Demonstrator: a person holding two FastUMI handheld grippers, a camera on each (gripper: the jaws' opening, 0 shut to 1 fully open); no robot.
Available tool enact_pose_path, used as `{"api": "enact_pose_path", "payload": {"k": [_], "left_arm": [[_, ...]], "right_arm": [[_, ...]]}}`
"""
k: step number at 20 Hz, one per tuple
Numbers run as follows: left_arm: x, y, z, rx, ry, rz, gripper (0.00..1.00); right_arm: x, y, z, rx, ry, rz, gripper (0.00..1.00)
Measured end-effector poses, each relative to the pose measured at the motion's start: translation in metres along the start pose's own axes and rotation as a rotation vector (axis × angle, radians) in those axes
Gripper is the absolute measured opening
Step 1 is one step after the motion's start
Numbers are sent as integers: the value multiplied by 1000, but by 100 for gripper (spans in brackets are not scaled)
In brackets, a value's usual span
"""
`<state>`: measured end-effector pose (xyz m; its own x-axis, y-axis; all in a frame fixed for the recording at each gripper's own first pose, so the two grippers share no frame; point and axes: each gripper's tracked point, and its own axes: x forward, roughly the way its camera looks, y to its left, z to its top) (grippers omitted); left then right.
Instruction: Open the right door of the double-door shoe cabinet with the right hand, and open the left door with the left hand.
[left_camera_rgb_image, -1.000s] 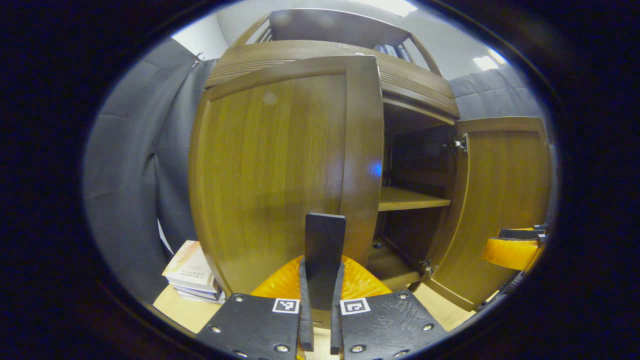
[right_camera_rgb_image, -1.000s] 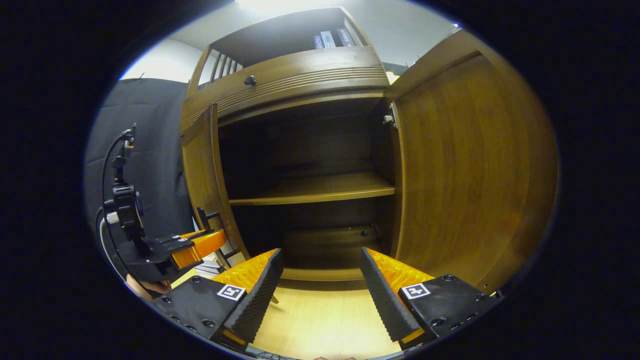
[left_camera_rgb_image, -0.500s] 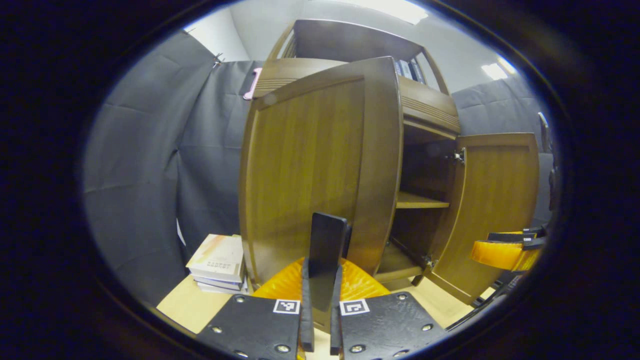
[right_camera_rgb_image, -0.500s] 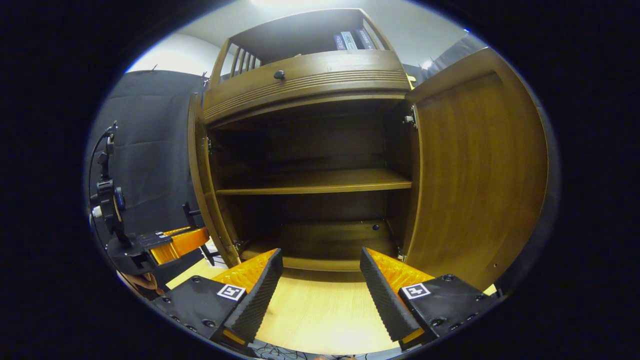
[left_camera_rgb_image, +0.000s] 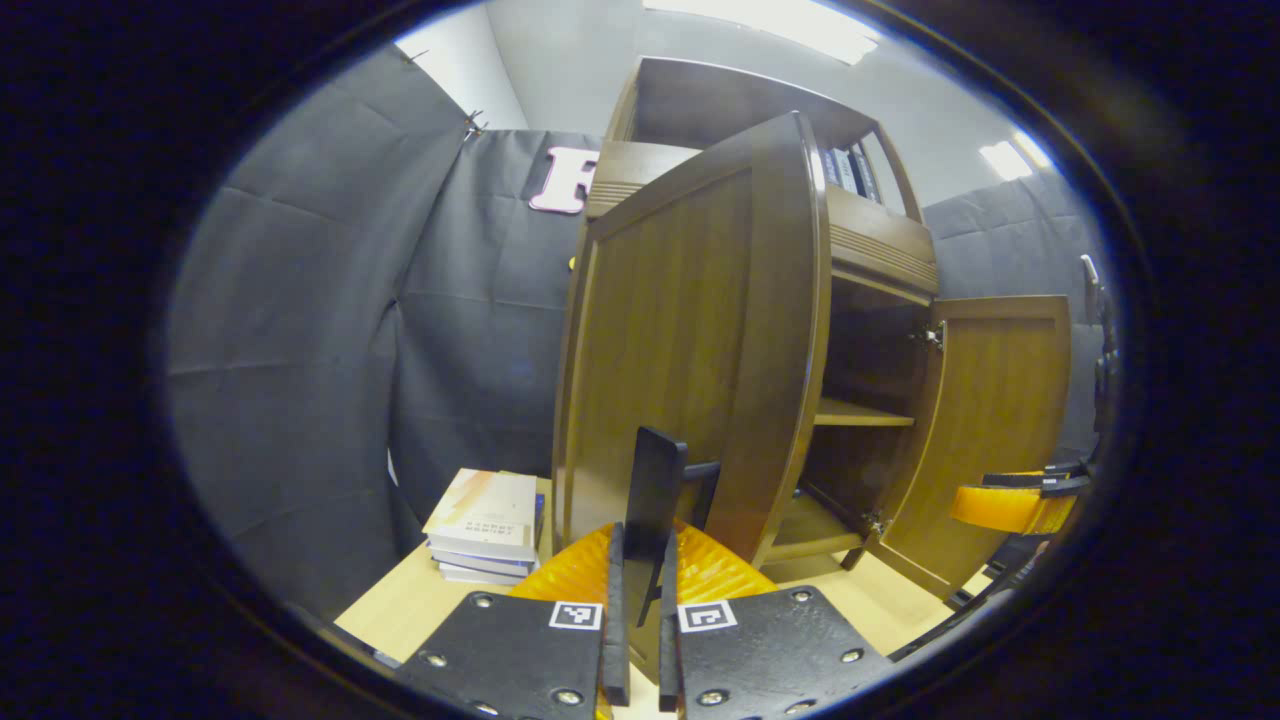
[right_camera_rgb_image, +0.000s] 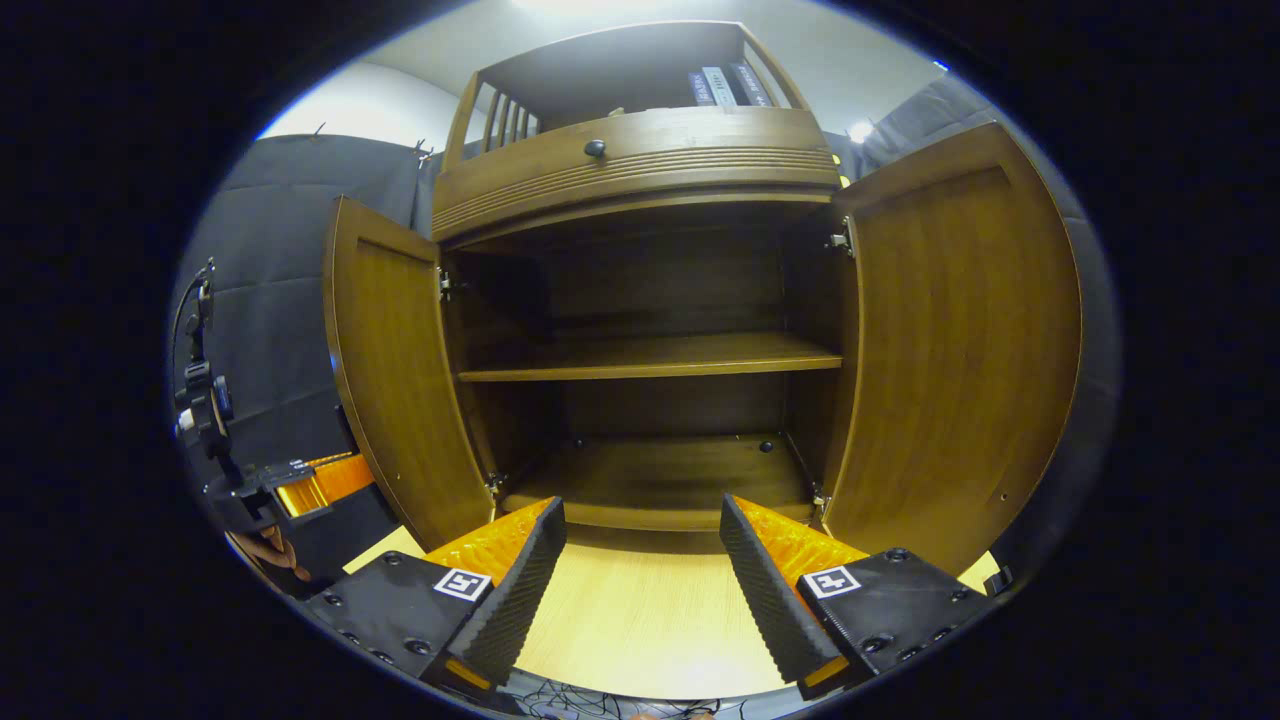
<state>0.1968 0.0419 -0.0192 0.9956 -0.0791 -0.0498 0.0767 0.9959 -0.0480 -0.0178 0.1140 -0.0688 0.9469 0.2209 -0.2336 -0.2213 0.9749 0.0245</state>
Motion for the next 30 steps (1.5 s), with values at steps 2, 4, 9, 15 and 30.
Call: {"api": "enact_pose_path", "payload": {"k": [2,4,9,15,30], "left_arm": [[-3,16,3,-1,-9,11,12],[-4,34,9,13,-27,18,12],[-3,67,17,77,-53,-88,12],[-9,118,12,123,-35,-144,13],[-71,135,14,126,-27,-36,2]], "right_arm": [[-2,4,1,-19,-8,1,93],[-1,6,3,-18,-16,-6,92],[0,0,14,-8,-39,-50,92],[-7,-18,26,-45,-52,-121,97],[-29,-79,41,-37,-75,-238,93]]}}
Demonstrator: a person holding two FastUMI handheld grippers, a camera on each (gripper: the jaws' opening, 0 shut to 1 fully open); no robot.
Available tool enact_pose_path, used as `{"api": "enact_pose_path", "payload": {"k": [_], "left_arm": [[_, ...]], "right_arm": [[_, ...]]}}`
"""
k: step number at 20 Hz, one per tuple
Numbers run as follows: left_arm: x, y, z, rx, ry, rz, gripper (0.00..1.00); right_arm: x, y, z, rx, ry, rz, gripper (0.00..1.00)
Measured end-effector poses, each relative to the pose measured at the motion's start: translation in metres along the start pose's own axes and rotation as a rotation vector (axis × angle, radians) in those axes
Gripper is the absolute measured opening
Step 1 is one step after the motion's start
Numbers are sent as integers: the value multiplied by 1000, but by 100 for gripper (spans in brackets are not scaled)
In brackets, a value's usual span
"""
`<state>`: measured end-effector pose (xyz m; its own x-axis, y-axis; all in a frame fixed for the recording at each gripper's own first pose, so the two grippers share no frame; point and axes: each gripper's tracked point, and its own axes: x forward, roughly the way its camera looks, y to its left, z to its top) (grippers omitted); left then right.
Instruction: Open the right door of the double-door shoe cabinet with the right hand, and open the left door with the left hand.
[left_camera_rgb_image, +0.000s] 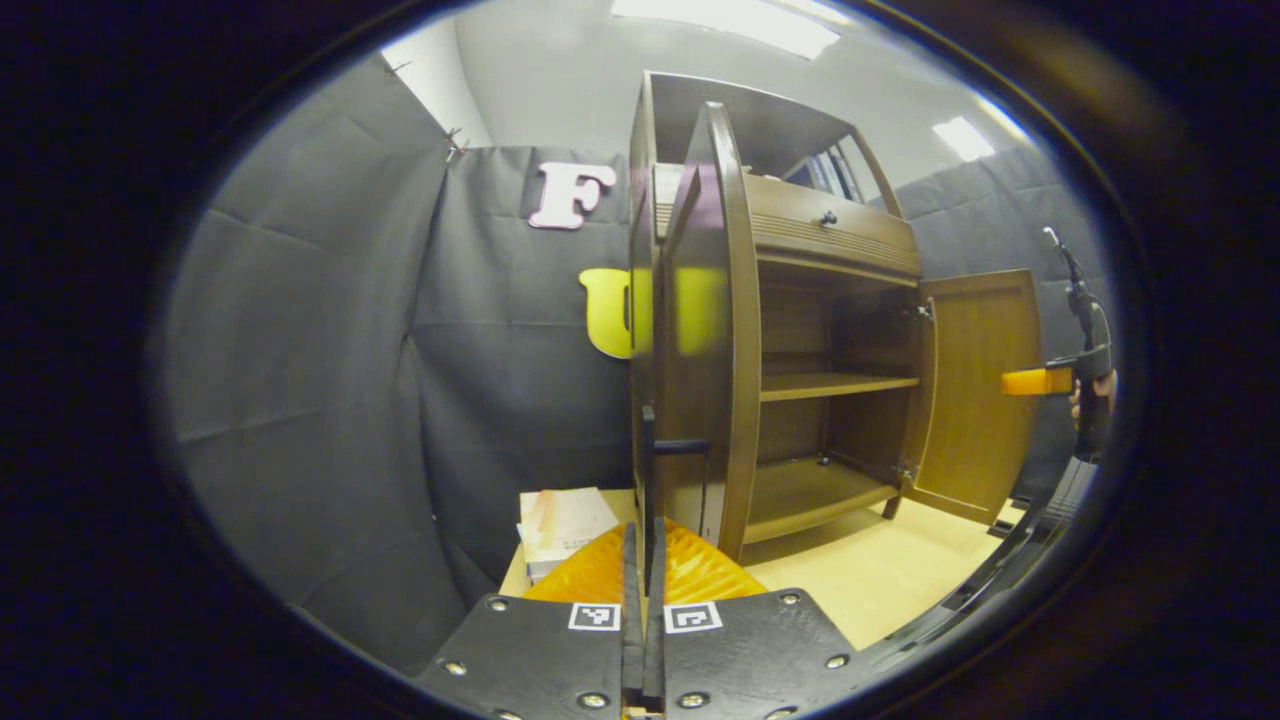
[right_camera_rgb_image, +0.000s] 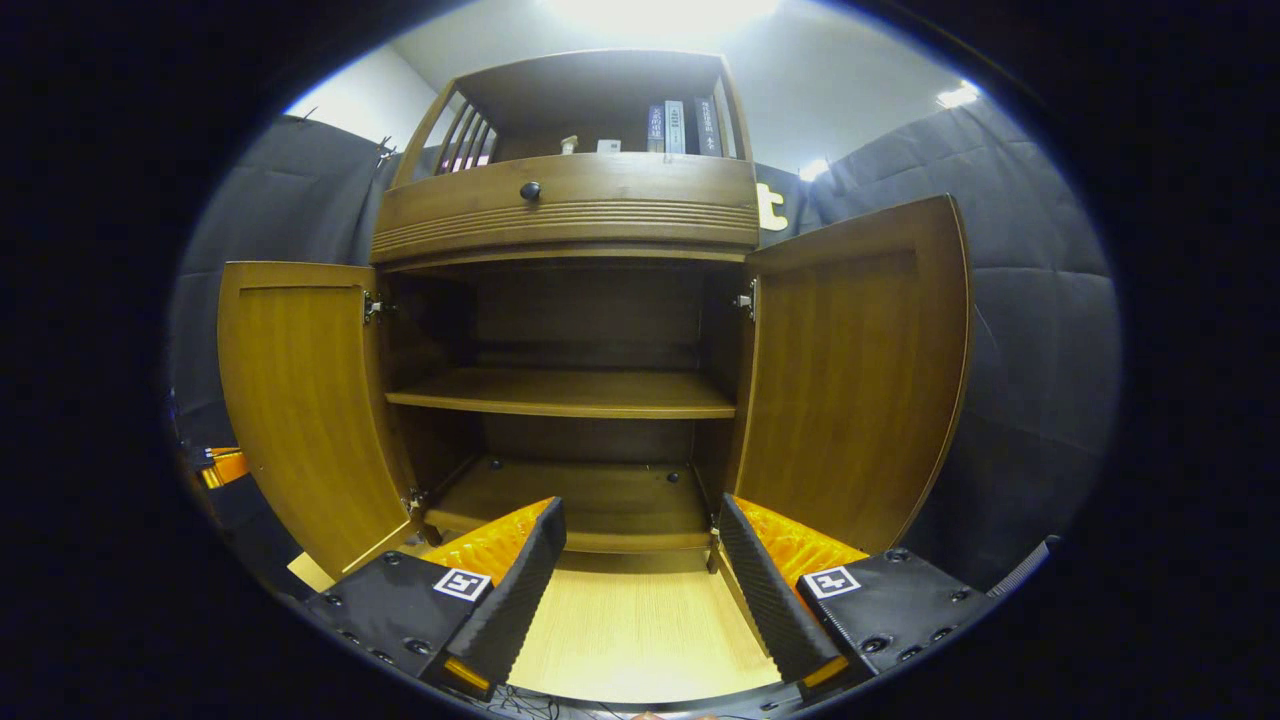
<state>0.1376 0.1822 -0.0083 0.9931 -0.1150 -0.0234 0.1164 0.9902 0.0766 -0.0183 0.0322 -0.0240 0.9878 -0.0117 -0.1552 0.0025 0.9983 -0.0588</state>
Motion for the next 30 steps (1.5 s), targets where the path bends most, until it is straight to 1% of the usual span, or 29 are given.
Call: {"api": "enact_pose_path", "payload": {"k": [5,6,7,8,9,10,12,13,15,16,17,18,19,20,22,23,27,28,30], "left_arm": [[-50,-38,51,-7,-37,82,2],[-56,-51,60,-19,-45,98,1],[-60,-66,66,-35,-51,108,1],[-60,-79,71,-50,-52,114,1],[-61,-90,73,-61,-53,125,1],[-62,-99,75,-68,-58,140,0],[-56,-116,77,-80,-71,168,0],[-55,-123,78,-80,-74,176,14],[-46,-135,76,-74,-75,201,42],[-41,-141,75,-66,-75,214,55],[-35,-147,78,-60,-76,218,69],[-28,-153,79,-60,-83,218,83],[-23,-158,83,-65,-94,227,96],[-20,-162,85,-74,-101,221,96],[-6,-182,88,-108,-100,173,96],[-4,-187,89,-119,-101,161,96],[-2,-196,95,-112,-105,149,96],[-4,-199,96,-109,-106,147,96],[-6,-200,95,-110,-102,143,83]], "right_arm": [[3,-26,10,-22,-45,38,93],[3,-30,10,-16,-41,50,98],[4,-32,9,0,-31,67,98],[3,-32,9,20,-26,88,93],[3,-34,8,31,-23,103,98],[3,-37,8,33,-24,110,93],[4,-43,6,33,-24,121,93],[4,-44,4,40,-20,129,100],[3,-44,0,56,-19,146,93],[2,-42,-4,54,-14,156,97],[1,-41,-9,44,1,163,98],[0,-41,-13,35,20,170,93],[-1,-40,-14,37,26,181,92],[-3,-39,-13,44,25,192,93],[-6,-38,-13,44,17,211,93],[-6,-39,-15,38,15,215,92],[-9,-41,-21,47,21,230,92],[-9,-43,-21,49,19,229,98],[-8,-45,-20,54,12,221,98]]}}
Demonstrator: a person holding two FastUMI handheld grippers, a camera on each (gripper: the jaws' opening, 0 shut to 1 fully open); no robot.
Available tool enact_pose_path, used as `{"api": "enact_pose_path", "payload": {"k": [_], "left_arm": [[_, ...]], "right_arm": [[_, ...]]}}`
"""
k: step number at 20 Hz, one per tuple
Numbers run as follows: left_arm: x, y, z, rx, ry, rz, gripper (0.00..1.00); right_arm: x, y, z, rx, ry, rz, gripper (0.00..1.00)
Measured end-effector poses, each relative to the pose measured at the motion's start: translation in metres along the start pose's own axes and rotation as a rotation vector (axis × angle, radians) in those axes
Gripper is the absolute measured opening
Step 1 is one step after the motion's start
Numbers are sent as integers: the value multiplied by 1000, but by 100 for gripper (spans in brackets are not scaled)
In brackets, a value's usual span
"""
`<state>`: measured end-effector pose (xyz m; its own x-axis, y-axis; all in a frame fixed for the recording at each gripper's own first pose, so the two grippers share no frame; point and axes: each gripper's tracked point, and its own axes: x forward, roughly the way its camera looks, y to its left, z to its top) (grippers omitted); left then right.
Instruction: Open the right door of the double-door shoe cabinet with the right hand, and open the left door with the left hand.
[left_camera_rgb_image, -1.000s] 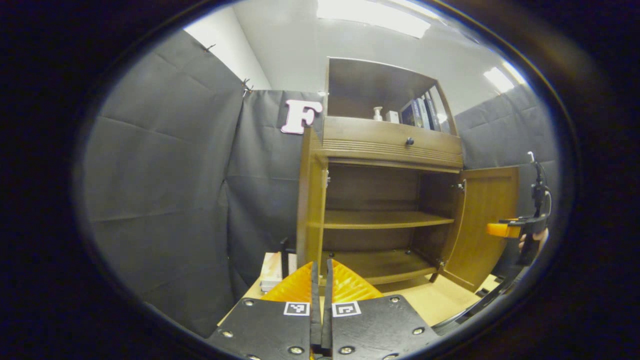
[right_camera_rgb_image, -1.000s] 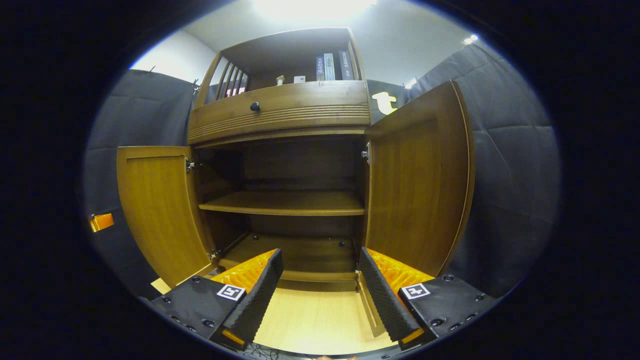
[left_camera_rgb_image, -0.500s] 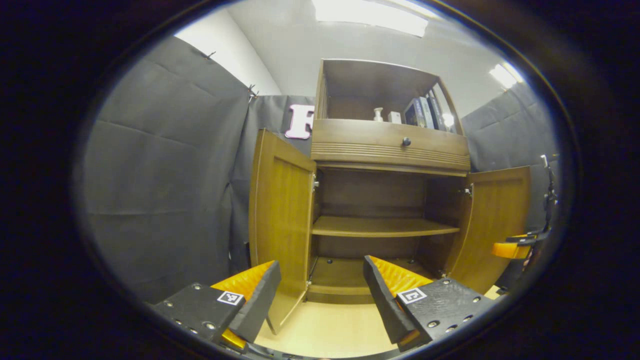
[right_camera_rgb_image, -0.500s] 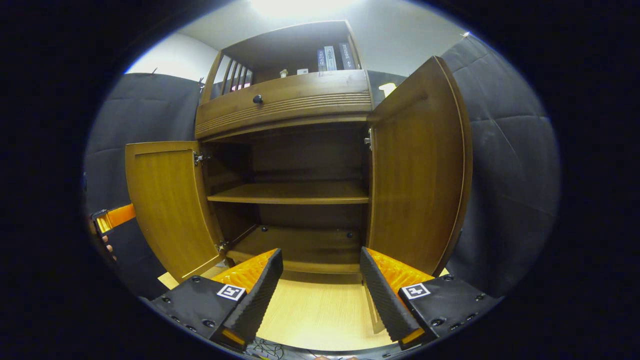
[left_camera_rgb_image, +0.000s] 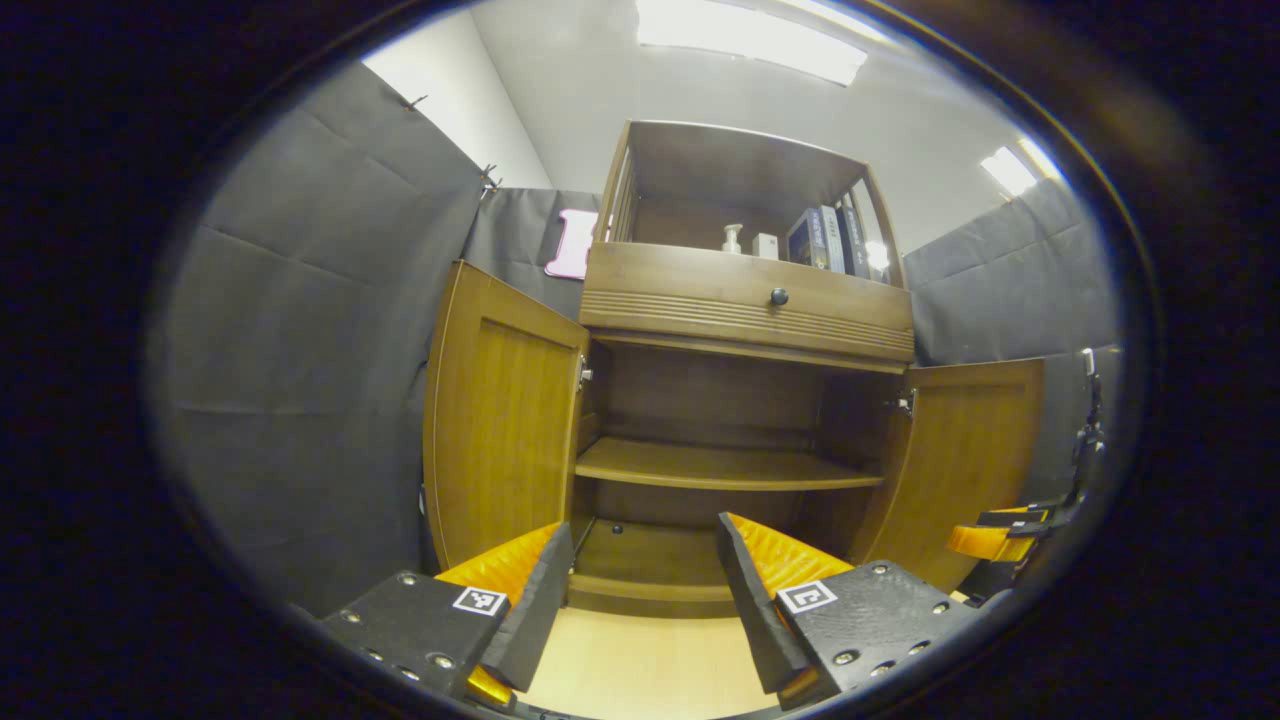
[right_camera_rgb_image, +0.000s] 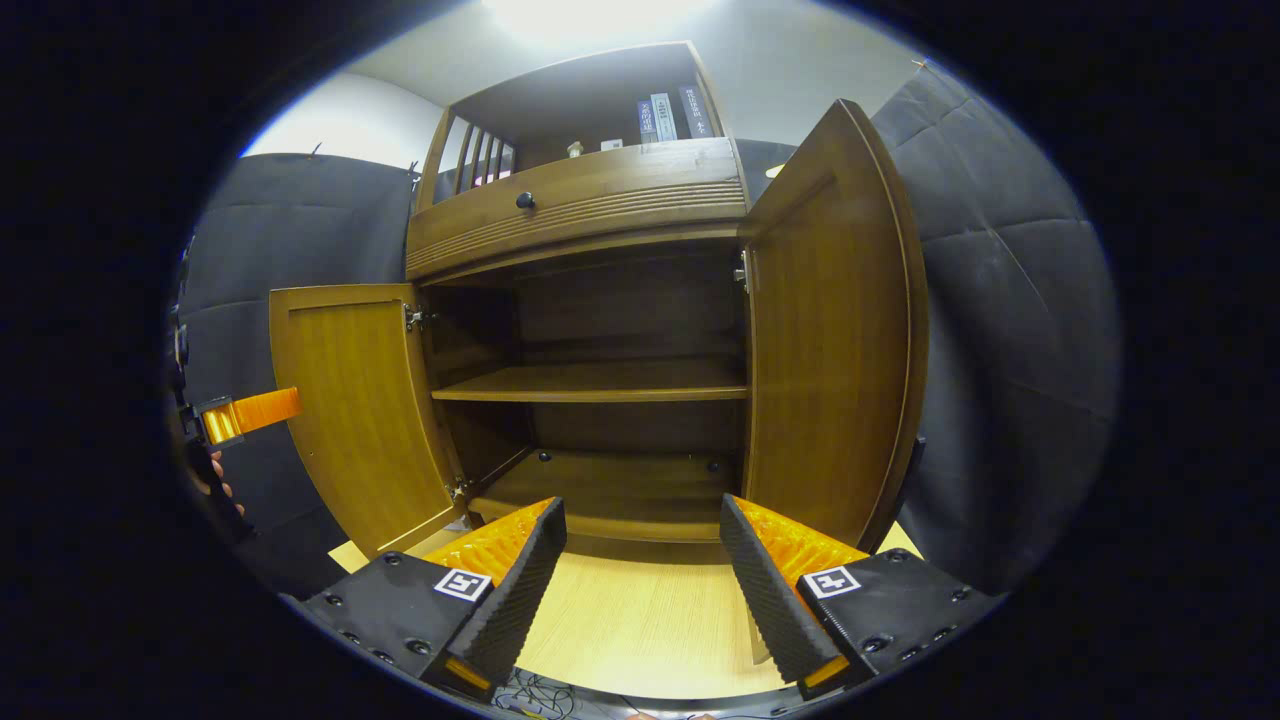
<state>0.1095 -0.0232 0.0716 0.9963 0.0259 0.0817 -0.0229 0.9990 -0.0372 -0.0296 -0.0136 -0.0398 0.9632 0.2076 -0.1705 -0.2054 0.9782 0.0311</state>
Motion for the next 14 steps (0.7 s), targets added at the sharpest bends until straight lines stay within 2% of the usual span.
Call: {"api": "enact_pose_path", "payload": {"k": [5,14], "left_arm": [[-8,0,-6,-4,14,-9,83],[-20,7,-20,54,33,16,84]], "right_arm": [[-3,3,-1,-5,-5,0,98],[-10,17,-4,-26,3,18,98]]}}
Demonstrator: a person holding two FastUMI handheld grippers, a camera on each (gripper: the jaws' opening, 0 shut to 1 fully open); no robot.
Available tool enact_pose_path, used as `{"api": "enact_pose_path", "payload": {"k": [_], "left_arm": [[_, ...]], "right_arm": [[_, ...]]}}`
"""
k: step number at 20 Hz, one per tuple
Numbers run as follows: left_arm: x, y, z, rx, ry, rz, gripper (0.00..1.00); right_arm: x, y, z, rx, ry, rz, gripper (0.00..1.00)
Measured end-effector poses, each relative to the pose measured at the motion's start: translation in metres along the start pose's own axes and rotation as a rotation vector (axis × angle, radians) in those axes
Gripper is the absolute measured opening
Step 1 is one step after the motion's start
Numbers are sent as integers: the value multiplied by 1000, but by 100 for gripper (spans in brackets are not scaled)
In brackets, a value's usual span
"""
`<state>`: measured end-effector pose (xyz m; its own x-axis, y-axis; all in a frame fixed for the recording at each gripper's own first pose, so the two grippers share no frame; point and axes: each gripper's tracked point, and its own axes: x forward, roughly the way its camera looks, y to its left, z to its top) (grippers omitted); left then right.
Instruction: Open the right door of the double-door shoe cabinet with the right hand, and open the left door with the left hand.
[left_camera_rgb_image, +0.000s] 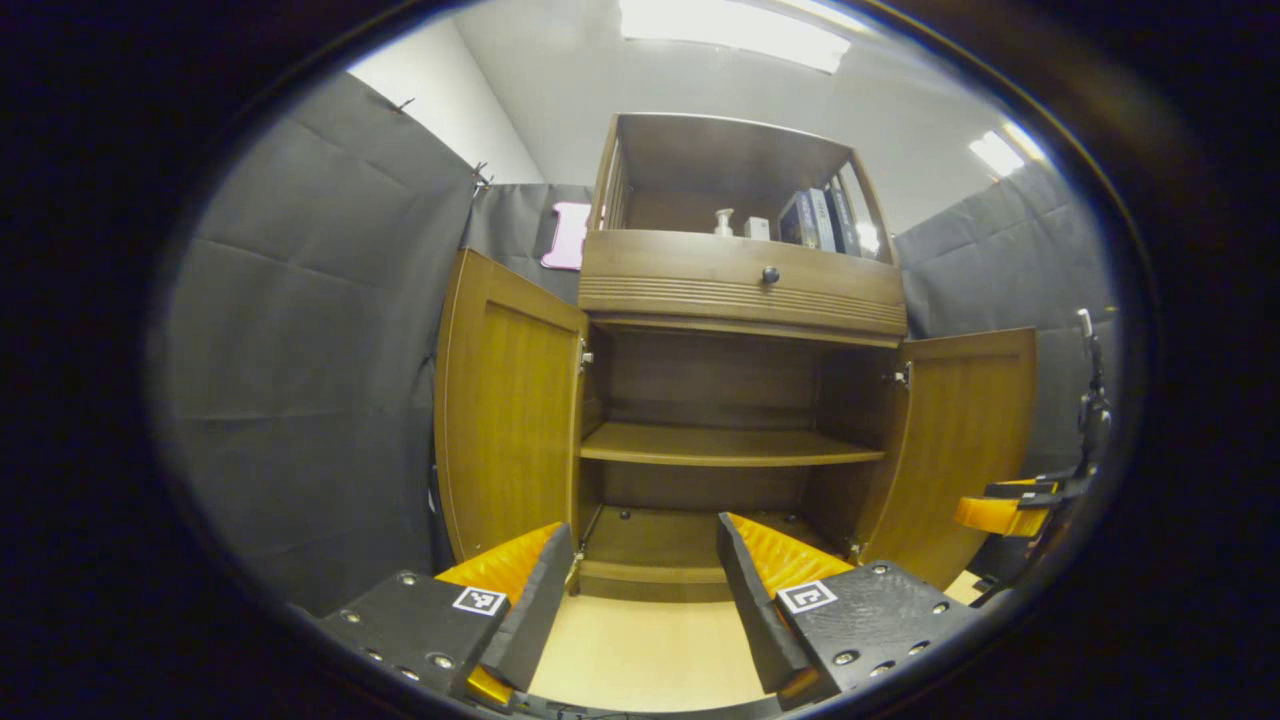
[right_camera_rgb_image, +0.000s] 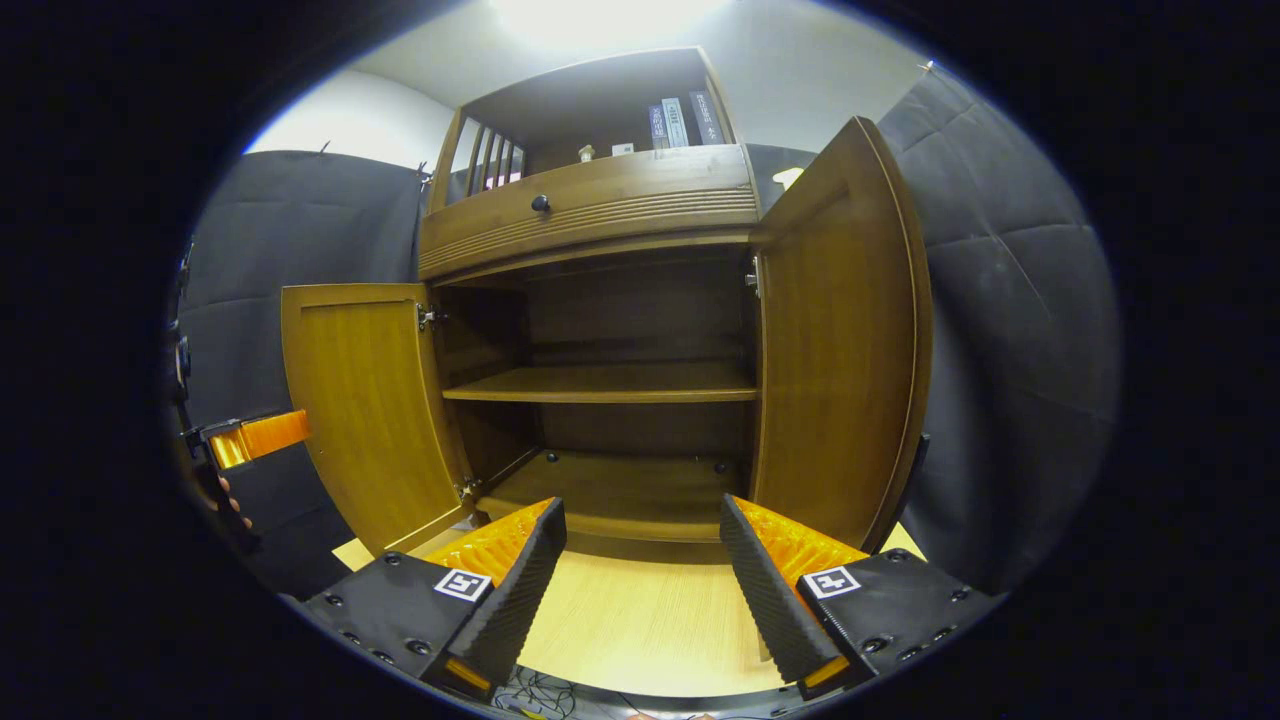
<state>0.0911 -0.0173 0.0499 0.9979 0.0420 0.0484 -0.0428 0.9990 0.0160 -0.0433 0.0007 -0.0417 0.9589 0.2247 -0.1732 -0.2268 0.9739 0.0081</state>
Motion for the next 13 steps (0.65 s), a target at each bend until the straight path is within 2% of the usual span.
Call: {"api": "enact_pose_path", "payload": {"k": [4,12,13], "left_arm": [[-6,8,-8,5,14,39,84],[-18,25,-10,-9,2,54,88],[-18,28,-10,-24,-5,51,88]], "right_arm": [[0,5,-3,-7,12,1,98],[9,8,3,6,10,-42,98],[10,10,4,5,9,-47,92]]}}
